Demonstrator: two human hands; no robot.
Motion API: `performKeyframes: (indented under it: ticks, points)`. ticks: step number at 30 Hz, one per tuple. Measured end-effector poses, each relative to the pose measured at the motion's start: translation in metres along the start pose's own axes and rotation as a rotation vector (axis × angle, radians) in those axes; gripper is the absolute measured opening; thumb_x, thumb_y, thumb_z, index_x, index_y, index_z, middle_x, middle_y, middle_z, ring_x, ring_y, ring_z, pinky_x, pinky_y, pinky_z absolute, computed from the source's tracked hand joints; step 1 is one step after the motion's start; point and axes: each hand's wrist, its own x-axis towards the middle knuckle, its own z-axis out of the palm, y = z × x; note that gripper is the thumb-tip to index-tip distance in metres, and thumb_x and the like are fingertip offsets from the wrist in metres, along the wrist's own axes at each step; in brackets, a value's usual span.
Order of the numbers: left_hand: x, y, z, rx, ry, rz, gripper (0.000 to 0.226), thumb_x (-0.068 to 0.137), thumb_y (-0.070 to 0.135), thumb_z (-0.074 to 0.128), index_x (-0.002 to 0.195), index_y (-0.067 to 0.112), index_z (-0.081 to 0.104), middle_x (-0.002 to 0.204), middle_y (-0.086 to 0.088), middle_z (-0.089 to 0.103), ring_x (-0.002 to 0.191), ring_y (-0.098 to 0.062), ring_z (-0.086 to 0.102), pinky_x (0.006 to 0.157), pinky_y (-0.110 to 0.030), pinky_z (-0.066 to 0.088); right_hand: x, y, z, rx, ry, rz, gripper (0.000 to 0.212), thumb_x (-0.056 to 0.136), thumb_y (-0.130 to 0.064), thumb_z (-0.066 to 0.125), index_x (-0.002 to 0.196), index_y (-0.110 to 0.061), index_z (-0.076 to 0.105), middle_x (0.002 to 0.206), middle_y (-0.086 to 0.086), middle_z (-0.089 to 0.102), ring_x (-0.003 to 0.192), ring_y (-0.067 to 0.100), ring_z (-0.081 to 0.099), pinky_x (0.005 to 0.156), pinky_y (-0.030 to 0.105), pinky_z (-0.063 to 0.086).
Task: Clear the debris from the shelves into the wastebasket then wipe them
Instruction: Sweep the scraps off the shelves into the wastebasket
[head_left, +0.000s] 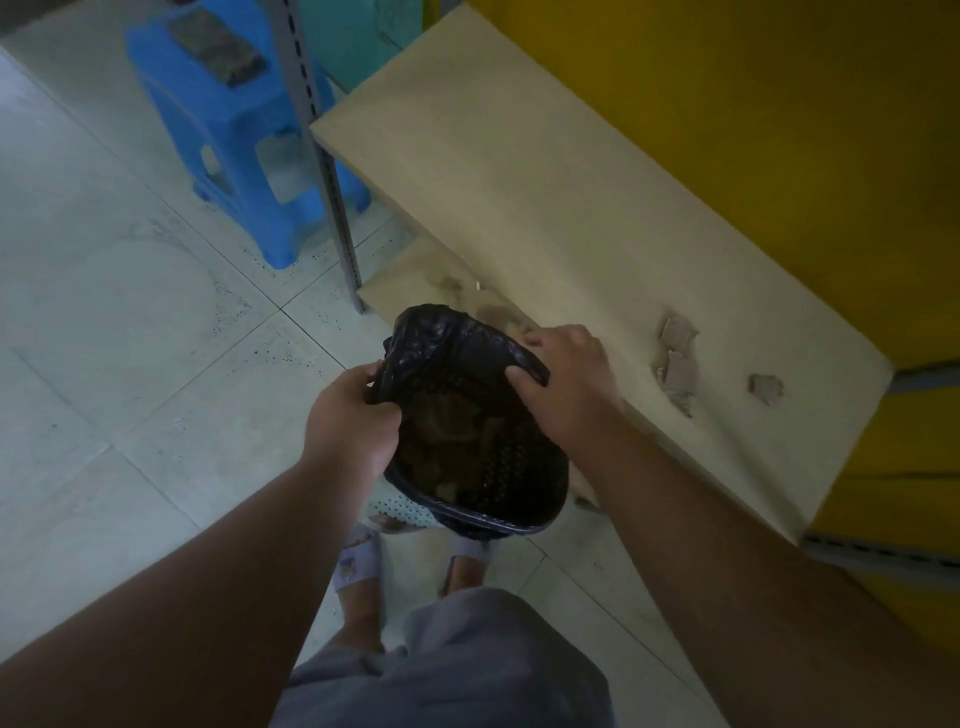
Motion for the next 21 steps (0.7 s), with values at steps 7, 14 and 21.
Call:
performKeyframes:
  ticks: [7,14,21]
  points:
    - [-0.035,-0.008,0.047,0.071,0.011,0.029,0.059,0.068,-0.001,0.046,0.110,0.033,0.070,0.088,0.003,0.072,0.084,-0.024,0.068,0.077,-0.041,0.059,-0.021,0.107,-0.027,-0.165,0.111,0.358,0.074,0.086,-0.067,0.047,0.148,-0.033,0.027,0.157,0.007,0.019,0.144,0.032,0.016,0.115,0.049,0.022]
    - [-0.064,-0.016,0.105,0.097,0.027,0.071,0.058,0.074,0.000,0.046,0.113,0.038,0.067,0.087,0.005,0.071,0.084,-0.026,0.068,0.078,-0.045,0.059,-0.015,0.189,-0.041,-0.193,0.043,0.535,0.119,0.065,-0.092,0.042,0.154,-0.032,-0.009,0.159,0.022,-0.017,0.145,0.042,-0.018,0.118,0.055,-0.001]
    - [-0.071,-0.029,0.126,0.076,0.049,0.093,0.055,0.078,-0.003,0.045,0.110,0.036,0.067,0.085,0.001,0.071,0.080,-0.027,0.067,0.064,-0.035,0.053,-0.002,0.198,-0.025,-0.172,0.099,0.297,0.118,0.063,-0.097,0.027,0.155,-0.029,-0.002,0.160,0.023,-0.011,0.147,0.038,-0.015,0.120,0.051,-0.002]
